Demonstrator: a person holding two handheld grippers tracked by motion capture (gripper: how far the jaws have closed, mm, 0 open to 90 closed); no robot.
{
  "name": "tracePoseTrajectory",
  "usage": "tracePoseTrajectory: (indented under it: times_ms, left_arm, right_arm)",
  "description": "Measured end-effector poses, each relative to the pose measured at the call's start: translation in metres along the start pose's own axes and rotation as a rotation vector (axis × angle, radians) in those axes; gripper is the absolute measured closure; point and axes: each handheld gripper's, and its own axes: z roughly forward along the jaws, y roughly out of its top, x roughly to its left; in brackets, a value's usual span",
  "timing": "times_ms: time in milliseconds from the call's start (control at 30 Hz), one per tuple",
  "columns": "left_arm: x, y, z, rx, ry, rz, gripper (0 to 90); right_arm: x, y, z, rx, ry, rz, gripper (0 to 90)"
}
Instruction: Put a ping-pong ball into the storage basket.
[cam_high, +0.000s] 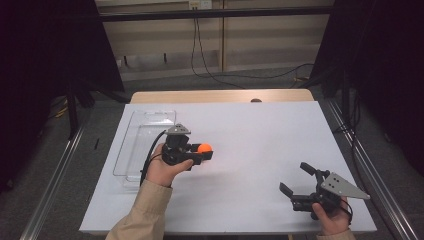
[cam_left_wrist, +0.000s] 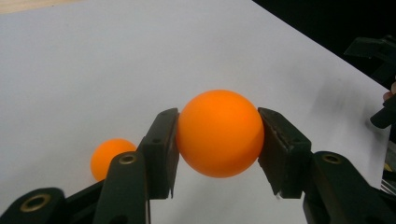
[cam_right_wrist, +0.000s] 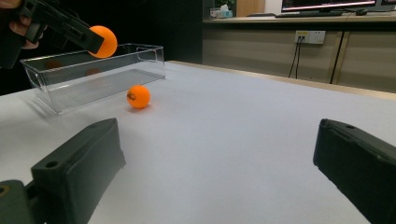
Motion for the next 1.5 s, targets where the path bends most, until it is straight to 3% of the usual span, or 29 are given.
tracePoseTrajectory:
  times_ms: [1500]
  left_arm:
    - [0.017,0.0,-0.019,-0.027,0.058,-0.027,50.9]
  right_arm:
    - [0.0,0.0,0.0,-0.004,-0.001,0.002,0.7]
